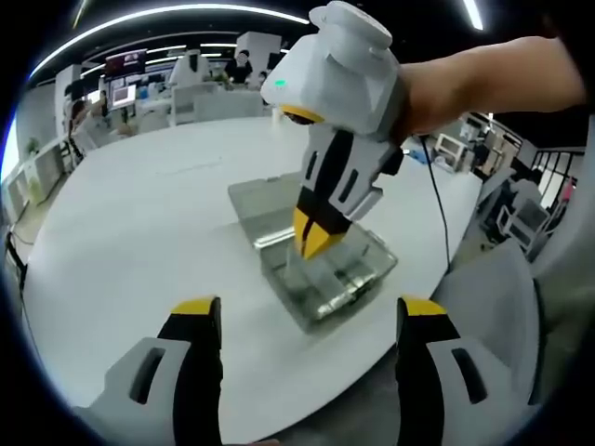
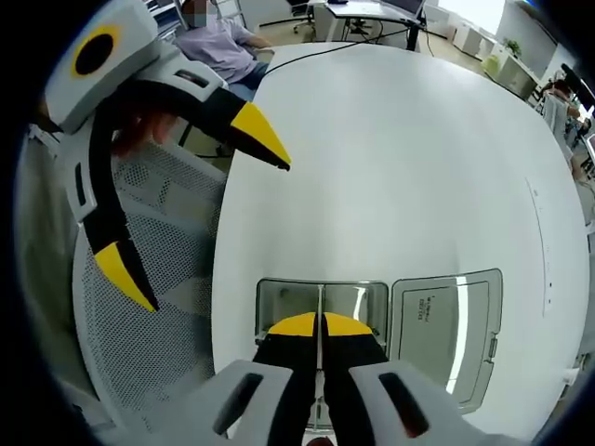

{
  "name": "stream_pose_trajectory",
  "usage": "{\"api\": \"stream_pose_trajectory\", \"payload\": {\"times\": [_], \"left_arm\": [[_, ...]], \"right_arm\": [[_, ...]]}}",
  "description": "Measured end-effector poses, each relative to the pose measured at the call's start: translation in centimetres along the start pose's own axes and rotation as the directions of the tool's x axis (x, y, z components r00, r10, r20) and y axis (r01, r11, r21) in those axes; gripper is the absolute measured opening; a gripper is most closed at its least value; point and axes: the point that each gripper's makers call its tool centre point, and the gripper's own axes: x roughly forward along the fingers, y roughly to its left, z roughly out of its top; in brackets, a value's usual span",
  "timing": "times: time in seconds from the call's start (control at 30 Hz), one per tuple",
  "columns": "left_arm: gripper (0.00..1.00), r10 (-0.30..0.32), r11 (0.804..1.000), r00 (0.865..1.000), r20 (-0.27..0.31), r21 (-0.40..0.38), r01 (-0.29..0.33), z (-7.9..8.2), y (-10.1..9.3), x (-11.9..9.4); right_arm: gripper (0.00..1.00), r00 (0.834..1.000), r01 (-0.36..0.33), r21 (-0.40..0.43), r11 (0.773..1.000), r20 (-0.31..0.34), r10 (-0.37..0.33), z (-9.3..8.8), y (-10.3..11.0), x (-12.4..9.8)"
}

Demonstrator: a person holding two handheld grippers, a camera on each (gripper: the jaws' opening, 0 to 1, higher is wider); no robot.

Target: Insert the divider into the dual guide fixture by aligning both edges with the guide slots and pushing it downward to the bottom, including one-sided entry, uneven engagement, binding, and posture correction.

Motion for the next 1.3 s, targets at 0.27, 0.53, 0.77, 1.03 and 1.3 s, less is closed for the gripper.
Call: {"api": "stream_pose_trajectory", "payload": {"times": [0.27,0.53,0.77,1.03,1.3], "left_arm": [[0.75,0.003,1.000,1.000,0.002,-0.002,-0.003,0.09,0.11,-0.08],[0.75,0.003,1.000,1.000,0.000,-0.001,-0.003,0.13,0.10,-0.05],[0.75,0.001,1.000,1.000,-0.004,0.002,-0.001,0.07,0.00,0.03],[0.75,0.001,1.000,1.000,-0.006,0.009,-0.001,0.24,-0.04,0.05],[0.75,0.000,1.000,1.000,-0.011,0.012,0.000,0.19,-0.15,0.00]], "right_arm": [[0.00,1.000,0.010,-0.005,1.000,0.012,-0.010,0.13,-0.19,-0.03],[0.00,1.000,0.010,0.008,1.000,0.027,-0.011,0.06,-0.20,0.02],[0.00,0.997,0.012,0.023,1.000,0.075,-0.013,0.44,-0.17,-0.04],[0.00,0.996,0.017,0.030,0.999,0.088,-0.020,-0.15,-0.16,-0.04],[0.00,0.990,0.018,0.048,0.999,0.139,-0.025,-0.15,-0.06,-0.19]]}}
